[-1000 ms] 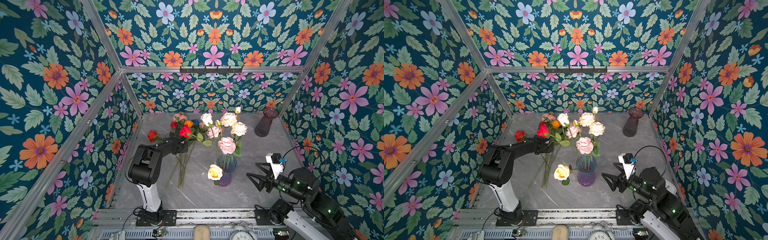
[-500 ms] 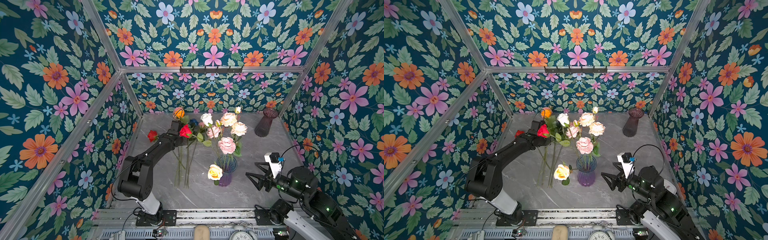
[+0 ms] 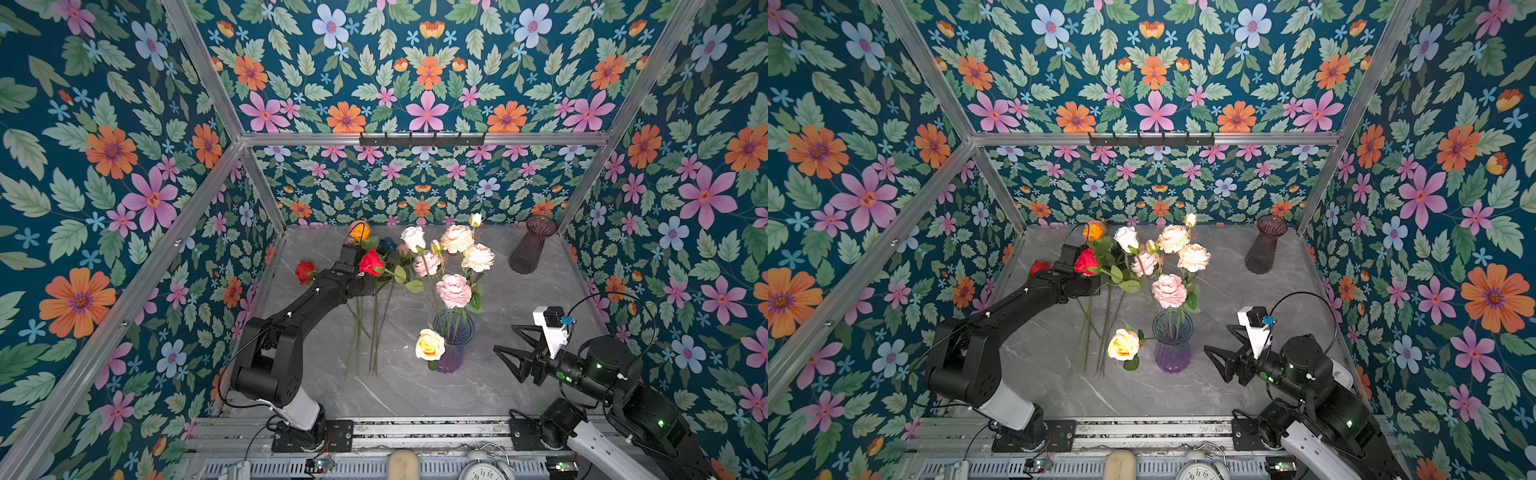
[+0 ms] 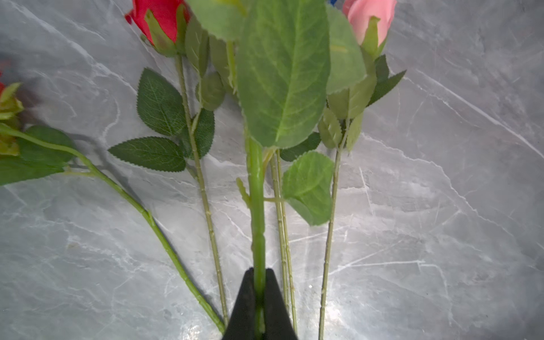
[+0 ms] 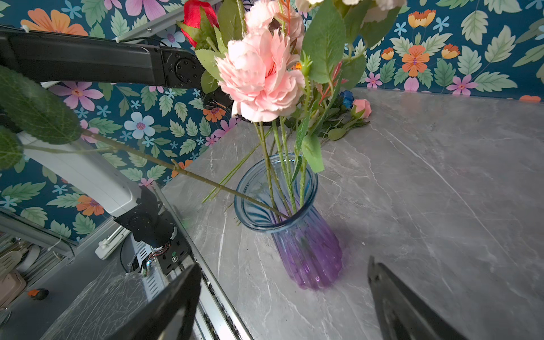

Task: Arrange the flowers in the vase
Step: 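Hold the grasped rose stems in the pile with the left gripper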

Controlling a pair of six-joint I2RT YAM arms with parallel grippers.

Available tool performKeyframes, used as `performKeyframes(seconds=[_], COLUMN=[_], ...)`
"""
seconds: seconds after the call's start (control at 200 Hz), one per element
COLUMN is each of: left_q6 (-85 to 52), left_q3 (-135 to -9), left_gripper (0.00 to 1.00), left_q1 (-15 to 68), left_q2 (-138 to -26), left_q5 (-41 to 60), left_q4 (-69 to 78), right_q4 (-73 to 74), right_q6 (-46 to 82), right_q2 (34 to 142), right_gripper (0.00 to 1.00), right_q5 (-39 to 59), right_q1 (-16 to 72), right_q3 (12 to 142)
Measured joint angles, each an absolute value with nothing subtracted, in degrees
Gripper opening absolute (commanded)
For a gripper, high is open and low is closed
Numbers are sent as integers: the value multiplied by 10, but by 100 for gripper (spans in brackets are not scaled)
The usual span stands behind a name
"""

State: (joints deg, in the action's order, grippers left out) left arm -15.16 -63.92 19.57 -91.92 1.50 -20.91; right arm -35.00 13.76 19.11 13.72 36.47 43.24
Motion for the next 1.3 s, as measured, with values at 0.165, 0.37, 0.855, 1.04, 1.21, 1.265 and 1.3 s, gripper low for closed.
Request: performKeyframes(seconds=[0.165, 0.37, 0.855, 1.04, 1.21, 1.265, 1.3], left_q6=[-152, -166, -196, -196, -194, -191, -190], left_q3=[-632, -588, -544, -550, -562, -566, -568], left_gripper=[3, 0, 23, 20, 21, 21, 21], left_q1=[196, 195, 196, 196, 196, 196, 196], left_q2=[-936, -967, -1012, -1013, -1001, -995, -992], left_q5=[31, 74, 120, 120, 111, 104, 103], left_q4=[-198, -144, -60, -61, -75, -80, -84], right_q4=[-357, -363, -364, -364, -364, -364, -364], right_q6=[138, 138, 138, 138, 137, 137, 137], right_q2=[190, 189, 195, 197, 197, 197, 197], right_gripper=[90, 90, 90, 90, 90, 90, 90], right_q5=[137, 137, 137, 137, 137, 137, 137], right_q1=[365, 365, 365, 365, 365, 365, 365], right_q3=[433, 434, 437, 437, 437, 436, 436])
